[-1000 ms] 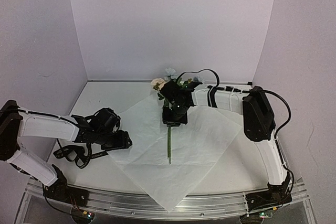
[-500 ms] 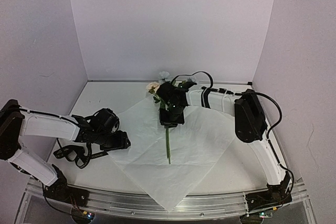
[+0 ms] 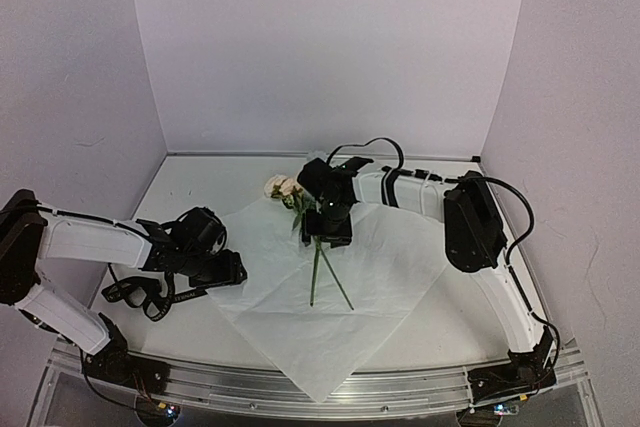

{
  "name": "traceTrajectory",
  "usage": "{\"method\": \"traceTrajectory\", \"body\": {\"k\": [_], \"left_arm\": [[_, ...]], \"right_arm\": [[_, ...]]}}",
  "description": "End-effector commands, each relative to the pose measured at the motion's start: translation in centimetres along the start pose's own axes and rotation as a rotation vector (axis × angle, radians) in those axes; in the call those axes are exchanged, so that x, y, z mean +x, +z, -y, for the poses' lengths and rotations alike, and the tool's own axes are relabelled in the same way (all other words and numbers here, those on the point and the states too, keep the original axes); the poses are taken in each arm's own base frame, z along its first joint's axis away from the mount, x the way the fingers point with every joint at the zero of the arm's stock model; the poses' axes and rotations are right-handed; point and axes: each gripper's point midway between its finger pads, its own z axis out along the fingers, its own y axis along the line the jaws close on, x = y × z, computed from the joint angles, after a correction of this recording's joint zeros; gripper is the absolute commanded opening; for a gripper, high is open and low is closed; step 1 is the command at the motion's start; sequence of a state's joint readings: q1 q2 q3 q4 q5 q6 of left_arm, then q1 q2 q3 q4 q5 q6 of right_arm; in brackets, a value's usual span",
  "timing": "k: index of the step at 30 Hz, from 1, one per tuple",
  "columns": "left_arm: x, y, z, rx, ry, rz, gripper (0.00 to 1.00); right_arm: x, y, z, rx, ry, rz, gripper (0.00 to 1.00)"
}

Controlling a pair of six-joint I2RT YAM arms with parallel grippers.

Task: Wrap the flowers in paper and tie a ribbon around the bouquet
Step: Place the fake flower on the flattened wrapping paper, then pick up the bottom corner of the flattened wrapping paper from the center of the board.

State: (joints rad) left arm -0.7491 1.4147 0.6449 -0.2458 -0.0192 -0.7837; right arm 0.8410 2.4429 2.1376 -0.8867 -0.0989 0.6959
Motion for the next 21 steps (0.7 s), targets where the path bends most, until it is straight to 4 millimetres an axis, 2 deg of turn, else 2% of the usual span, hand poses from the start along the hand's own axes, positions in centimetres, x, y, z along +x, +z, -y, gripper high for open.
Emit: {"method": "traceTrajectory", "body": {"k": [1,4,5,10,12,15,21], "left_arm": [[-1.2,-0.8,0.8,0.016,-0.004,0.024,0.64],[-1.3,-1.6,1.2,0.039,-0.022,0.029,0.64],[-1.3,-1.9,1.3,0.045,-0.034,0.031,0.64],[0.1,-3.7,-0.3,0.047,-0.157,0.038,0.65],[1.2,-4.3,-1.1,0.042,-0.211,0.031,0.66],[3.4,-5.1,-1.6,0.043,-0.282,0.016,0.67],[8.5,-5.4,-0.3,0.074,-0.287,-0.082,0.70]], "right_arm": [[-0.7,-5.8,-1.1,-0.066,0.038,0.048,0.74],[0.6,-7.9,-1.0,-0.105,0.015,0.018,0.79],[1.0,-9.3,-1.0,-0.122,-0.013,0.023,0.82],[5.8,-12.5,0.9,-0.116,-0.220,0.009,0.86],[7.3,-13.7,1.2,-0.131,-0.308,0.037,0.86],[10.2,-14.3,2.2,-0.127,-0.441,0.060,0.87],[15.7,-14.5,3.2,-0.110,-0.746,0.089,0.87]]}}
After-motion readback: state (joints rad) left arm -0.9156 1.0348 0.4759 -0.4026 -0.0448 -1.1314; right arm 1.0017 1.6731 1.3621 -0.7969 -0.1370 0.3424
